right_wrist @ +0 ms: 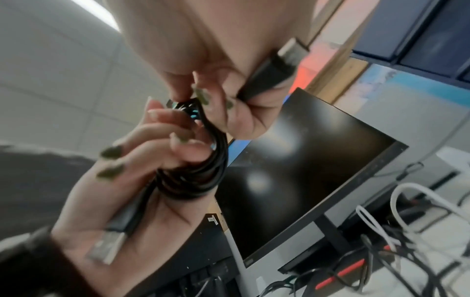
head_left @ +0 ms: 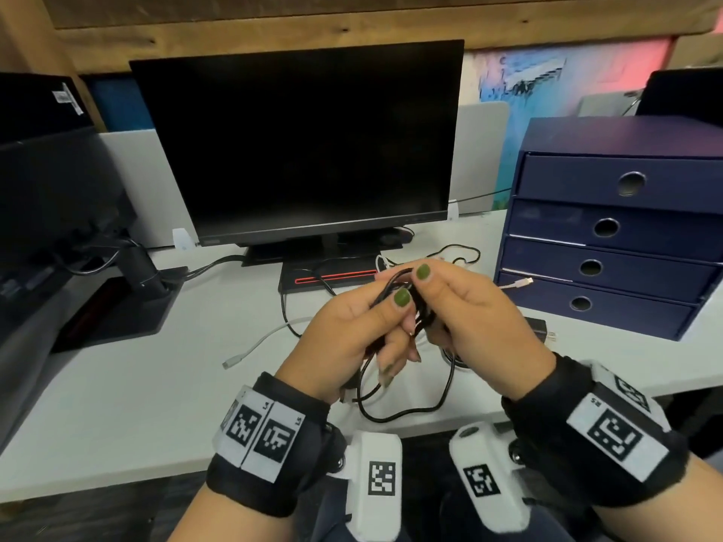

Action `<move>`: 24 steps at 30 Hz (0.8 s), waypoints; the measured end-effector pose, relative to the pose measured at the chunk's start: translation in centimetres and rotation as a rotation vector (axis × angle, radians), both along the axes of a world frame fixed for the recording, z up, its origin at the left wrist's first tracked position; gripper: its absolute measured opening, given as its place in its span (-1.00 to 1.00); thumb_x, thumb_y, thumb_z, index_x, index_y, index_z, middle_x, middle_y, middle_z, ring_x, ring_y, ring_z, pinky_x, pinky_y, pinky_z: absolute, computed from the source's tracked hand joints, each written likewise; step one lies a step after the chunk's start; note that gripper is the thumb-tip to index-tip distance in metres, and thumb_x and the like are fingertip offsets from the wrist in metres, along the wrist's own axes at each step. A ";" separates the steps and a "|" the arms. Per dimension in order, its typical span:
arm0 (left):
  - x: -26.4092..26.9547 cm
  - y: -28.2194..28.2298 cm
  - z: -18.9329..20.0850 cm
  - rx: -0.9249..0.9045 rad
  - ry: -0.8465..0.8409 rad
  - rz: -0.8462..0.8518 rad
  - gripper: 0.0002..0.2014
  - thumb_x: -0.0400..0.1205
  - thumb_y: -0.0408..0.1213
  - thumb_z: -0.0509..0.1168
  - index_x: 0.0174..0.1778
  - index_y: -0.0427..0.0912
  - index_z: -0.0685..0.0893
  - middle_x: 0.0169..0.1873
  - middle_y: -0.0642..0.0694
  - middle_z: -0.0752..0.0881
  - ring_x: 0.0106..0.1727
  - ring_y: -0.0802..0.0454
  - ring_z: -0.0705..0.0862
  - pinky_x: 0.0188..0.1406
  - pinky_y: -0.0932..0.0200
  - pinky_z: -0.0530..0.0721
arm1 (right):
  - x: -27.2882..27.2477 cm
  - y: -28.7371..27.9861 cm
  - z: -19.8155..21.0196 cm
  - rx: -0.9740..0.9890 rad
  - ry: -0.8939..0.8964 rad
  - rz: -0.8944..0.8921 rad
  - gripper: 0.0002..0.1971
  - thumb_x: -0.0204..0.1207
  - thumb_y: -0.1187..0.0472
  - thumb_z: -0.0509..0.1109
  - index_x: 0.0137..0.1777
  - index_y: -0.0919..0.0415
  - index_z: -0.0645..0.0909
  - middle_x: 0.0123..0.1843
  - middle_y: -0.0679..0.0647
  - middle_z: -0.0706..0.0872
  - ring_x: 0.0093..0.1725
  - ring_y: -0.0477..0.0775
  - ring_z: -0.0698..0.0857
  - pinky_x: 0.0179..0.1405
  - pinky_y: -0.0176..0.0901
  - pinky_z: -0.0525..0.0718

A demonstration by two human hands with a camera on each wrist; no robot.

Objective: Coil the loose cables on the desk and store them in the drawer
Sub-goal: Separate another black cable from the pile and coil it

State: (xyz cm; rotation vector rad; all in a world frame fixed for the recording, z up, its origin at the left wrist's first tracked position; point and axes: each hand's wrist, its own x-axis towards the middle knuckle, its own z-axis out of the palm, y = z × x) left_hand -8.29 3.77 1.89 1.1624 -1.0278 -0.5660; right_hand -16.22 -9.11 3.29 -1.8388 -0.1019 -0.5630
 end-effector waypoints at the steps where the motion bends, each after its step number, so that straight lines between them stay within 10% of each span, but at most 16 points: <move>1: 0.0 -0.2 -0.1 -0.001 -0.016 0.031 -0.74 0.65 -0.12 0.20 -0.33 -0.05 0.64 -0.70 -0.04 0.51 -0.65 0.03 0.53 -0.27 0.19 0.64 | 0.2 0.0 -0.2 -0.048 -0.027 -0.018 -0.64 0.67 0.01 0.12 0.12 0.15 0.71 -0.44 -0.16 0.66 -0.45 -0.20 0.62 -0.42 -0.44 0.52; 5: -0.3 -0.4 0.2 0.020 -0.180 0.196 -0.84 0.64 -0.14 0.28 -0.15 -0.12 0.69 -0.41 -0.12 0.68 -0.34 0.03 0.68 -0.13 0.22 0.65 | 0.2 0.0 -0.3 -0.150 -0.179 -0.177 -0.76 0.68 0.08 0.21 0.09 -0.05 0.73 -0.34 -0.18 0.71 -0.30 -0.14 0.70 -0.19 -0.20 0.66; 8: -0.3 0.0 0.9 0.110 -0.325 0.269 -0.82 0.62 -0.04 0.25 0.04 0.02 0.67 -0.09 -0.08 0.64 -0.09 0.23 0.66 -0.05 0.38 0.61 | -0.3 0.1 0.2 -0.313 -0.272 -0.307 -0.79 0.63 0.11 0.26 0.08 -0.06 0.74 -0.12 -0.17 0.75 -0.06 -0.18 0.69 -0.10 -0.41 0.61; 13: 0.1 0.3 1.1 0.144 -0.357 0.329 -0.63 0.51 -0.23 0.45 0.22 0.06 0.57 -0.07 0.05 0.72 0.00 0.13 0.71 0.05 0.14 0.70 | 0.3 -0.4 0.1 0.025 -0.143 -0.352 -0.73 0.68 0.05 0.22 -0.02 0.07 0.76 -0.47 -0.11 0.54 -0.42 -0.08 0.51 -0.40 -0.13 0.48; 17: -0.1 0.1 1.0 0.115 -0.389 0.494 -0.59 0.57 -0.34 0.41 0.29 0.18 0.66 -0.04 0.11 0.81 -0.02 0.16 0.76 -0.03 0.17 0.73 | 0.2 -0.7 0.2 0.259 -0.108 -0.213 -0.66 0.75 0.19 0.06 0.11 0.29 0.67 -0.38 0.10 0.54 -0.53 -0.06 0.36 -0.52 -0.17 0.34; 24: -0.1 0.2 1.2 0.193 -0.392 0.634 -0.66 0.64 -0.34 0.31 0.27 0.14 0.70 -0.16 0.22 0.78 -0.24 0.39 0.71 -0.24 0.62 0.51 | -0.6 -2.2 0.4 -0.200 -0.008 -0.301 -0.62 0.66 0.35 0.17 0.22 -0.14 0.63 -0.47 -0.04 0.69 -0.40 -0.19 0.66 -0.22 -0.51 0.55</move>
